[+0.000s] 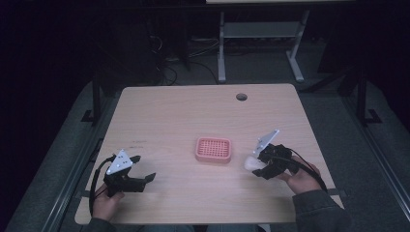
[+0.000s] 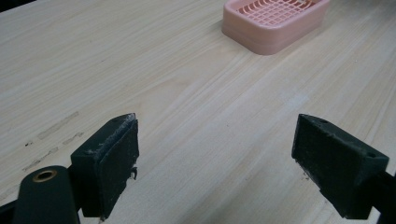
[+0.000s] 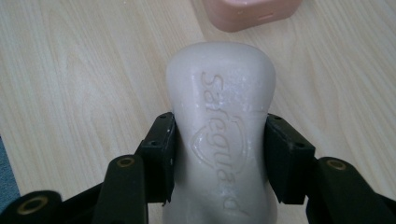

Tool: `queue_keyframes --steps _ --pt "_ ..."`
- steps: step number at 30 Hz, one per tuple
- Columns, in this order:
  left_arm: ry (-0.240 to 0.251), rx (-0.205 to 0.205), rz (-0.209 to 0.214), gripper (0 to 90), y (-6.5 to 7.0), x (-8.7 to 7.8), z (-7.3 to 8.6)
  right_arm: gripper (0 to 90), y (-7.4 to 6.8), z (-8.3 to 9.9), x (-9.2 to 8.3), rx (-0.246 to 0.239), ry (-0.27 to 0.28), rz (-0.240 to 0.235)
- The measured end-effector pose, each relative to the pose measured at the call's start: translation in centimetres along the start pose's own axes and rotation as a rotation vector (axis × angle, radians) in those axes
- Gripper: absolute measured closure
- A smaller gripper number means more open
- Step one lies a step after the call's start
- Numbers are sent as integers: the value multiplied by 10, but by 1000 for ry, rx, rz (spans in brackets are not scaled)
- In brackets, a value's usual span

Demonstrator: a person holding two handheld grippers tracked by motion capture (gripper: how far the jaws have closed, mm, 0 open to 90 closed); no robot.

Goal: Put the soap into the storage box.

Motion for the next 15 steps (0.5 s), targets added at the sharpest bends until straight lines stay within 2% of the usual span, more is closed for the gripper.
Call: queue_keyframes --steps 6,15 --pt "6 0 0 145 0 0 0 489 2 -11 0 -10 0 -2" --pt "5 4 1 145 0 0 -1 488 7 -33 7 -53 -10 -11"
Point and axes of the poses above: each handheld gripper's, and its own axes: x roughly forward along the jaws, z roughly out of its underside, y roughly to its right, the point moved 6 cm from there along x, roughly forward along the jaws, and after that the axes turned 8 degrees about y, right-handed, at the moved point
